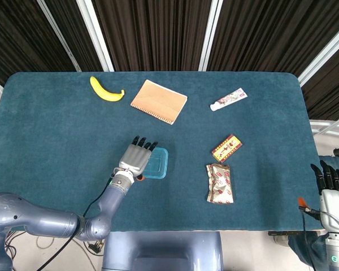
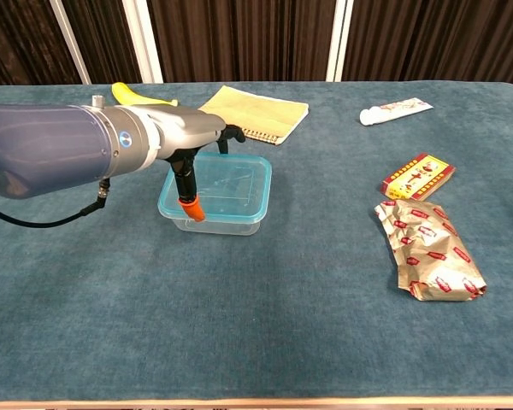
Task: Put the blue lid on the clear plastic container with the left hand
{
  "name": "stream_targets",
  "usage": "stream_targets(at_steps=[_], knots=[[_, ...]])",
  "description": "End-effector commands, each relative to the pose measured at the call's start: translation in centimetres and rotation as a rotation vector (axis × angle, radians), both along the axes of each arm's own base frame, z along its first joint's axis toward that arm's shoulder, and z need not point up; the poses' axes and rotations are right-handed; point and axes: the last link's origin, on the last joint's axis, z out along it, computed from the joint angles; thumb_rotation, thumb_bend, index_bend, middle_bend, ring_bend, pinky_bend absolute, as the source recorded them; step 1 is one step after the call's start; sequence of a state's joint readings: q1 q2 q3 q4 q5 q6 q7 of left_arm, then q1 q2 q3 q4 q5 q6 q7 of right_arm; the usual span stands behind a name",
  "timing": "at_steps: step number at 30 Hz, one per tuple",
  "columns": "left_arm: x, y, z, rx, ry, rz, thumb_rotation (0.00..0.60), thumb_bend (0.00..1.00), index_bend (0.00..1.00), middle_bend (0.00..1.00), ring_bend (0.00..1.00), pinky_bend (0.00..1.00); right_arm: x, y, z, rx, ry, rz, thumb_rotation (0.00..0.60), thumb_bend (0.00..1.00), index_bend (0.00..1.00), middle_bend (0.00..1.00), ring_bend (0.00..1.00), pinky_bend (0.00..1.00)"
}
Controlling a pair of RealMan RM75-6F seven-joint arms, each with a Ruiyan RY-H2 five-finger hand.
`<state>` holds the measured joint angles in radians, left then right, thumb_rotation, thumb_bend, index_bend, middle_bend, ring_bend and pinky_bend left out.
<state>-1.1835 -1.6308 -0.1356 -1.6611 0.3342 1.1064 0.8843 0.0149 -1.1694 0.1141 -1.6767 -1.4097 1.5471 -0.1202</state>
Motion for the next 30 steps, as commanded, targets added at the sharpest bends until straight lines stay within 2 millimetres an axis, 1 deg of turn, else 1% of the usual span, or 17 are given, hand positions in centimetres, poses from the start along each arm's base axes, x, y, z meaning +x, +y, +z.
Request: stream_targets(at_steps=[1, 24, 30], knots=[[-0.15, 0.00, -0.07, 0.000, 0.004, 0.000, 0.600, 0.13, 0.00, 0.17, 0.00, 0.00, 0.00, 0.00, 0.01, -0.001, 0.000, 0.000, 0.600, 0.29, 0.10, 0.03, 0.03, 0.00], [-0.75, 0.24, -0.81, 0.009, 0.037, -0.006, 0.600, 0.13, 0.00, 0.17, 0.00, 0.00, -0.03, 0.00, -0.01, -0.003, -0.004, -0.004, 0.600, 0.29, 0.10, 0.03, 0.04, 0.00], [-1.01, 0.32, -1.01, 0.010, 0.047, -0.003, 0.600, 0.13, 0.00, 0.15, 0.00, 0.00, -0.03, 0.01, 0.00, -0.003, -0.004, -0.004, 0.600, 0.29, 0.10, 0.03, 0.04, 0.00]])
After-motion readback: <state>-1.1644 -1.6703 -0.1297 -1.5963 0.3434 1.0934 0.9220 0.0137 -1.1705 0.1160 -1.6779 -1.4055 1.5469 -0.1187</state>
